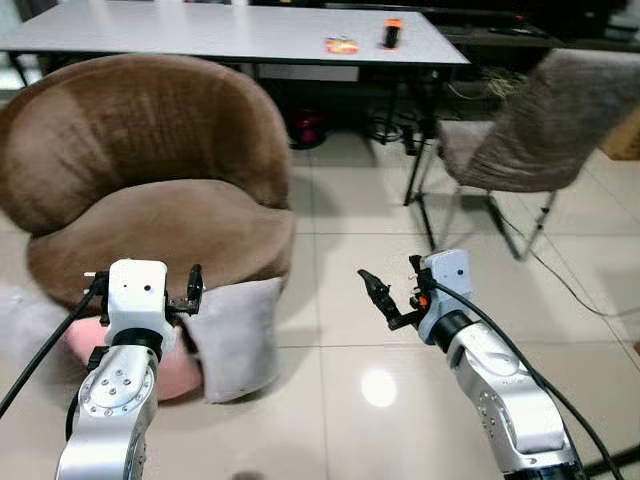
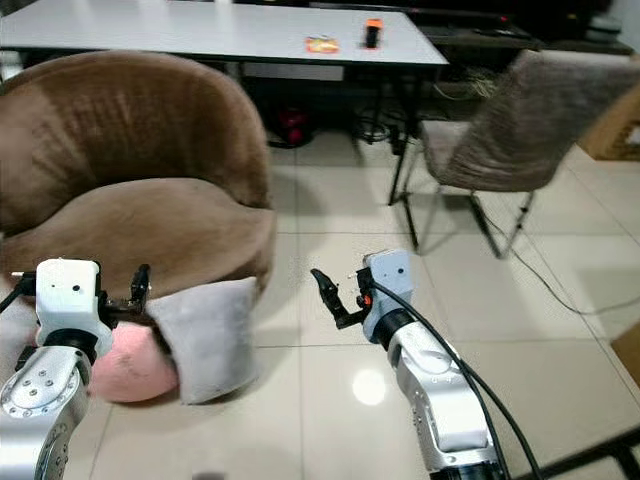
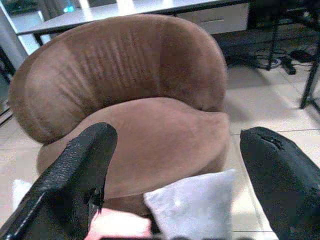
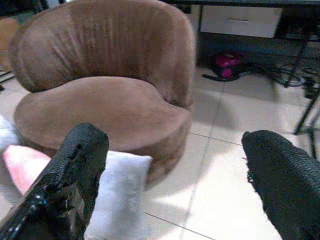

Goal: Move the pillow to the sofa from floor

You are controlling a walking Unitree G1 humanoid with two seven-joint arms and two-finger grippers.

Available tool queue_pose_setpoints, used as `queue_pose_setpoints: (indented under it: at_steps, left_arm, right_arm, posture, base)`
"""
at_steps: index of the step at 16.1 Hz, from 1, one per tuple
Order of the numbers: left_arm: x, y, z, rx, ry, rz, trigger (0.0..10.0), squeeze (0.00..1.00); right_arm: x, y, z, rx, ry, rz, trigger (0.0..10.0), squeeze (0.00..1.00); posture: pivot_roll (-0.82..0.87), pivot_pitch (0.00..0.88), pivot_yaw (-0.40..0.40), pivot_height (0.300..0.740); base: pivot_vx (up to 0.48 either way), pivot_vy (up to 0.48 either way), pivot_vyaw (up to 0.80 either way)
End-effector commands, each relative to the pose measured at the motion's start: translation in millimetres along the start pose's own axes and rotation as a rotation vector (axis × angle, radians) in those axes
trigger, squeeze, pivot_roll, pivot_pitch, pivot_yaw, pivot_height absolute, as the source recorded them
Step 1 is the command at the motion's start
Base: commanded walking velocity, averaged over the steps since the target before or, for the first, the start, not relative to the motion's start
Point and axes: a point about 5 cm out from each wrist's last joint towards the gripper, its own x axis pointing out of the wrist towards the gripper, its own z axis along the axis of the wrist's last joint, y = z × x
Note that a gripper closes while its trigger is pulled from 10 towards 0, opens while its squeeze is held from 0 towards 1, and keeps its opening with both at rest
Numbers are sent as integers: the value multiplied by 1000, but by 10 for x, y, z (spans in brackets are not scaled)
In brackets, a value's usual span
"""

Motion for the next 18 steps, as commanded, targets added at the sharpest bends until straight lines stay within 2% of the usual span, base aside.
queue_pose_setpoints:
  at_steps: [1,3,6,9,11,14,15,18]
  left_arm:
    - [-2,51,29,9,-10,12,10000,0]
    - [-1,49,29,10,-9,12,10000,0]
    - [2,56,38,12,-15,20,10000,0]
    - [12,65,41,85,-43,12,10000,0]
    - [-2,68,15,73,-49,-10,10000,0]
    - [-7,61,23,63,-60,-22,10000,0]
    - [-1,62,41,49,-67,-17,10000,0]
    - [22,56,93,70,-83,-34,10000,0]
  right_arm:
    - [23,27,28,4,-12,10,10000,0]
    - [24,22,25,3,-12,5,10000,0]
    - [31,8,19,5,-8,-11,10000,0]
    - [5,-151,-73,28,17,-174,10000,0]
    - [-25,-239,-79,2,-5,-256,10000,0]
    - [-14,-237,-60,-12,-23,-261,10000,0]
    - [2,-195,-44,-53,-26,-224,10000,0]
    - [25,-216,-13,-55,-39,-255,10000,0]
  posture:
    - [14,0,-17,740]
    - [14,0,-14,740]
    - [14,0,-14,740]
    - [14,0,-25,740]
    - [16,0,-26,740]
    - [15,0,-25,740]
    - [16,0,-27,740]
    - [20,0,-28,740]
  base:
    - [0,480,0]
    - [0,480,0]
    - [0,0,0]
    - [0,0,0]
    - [0,0,0]
    - [180,0,0]
    - [277,0,0]
    - [290,0,800]
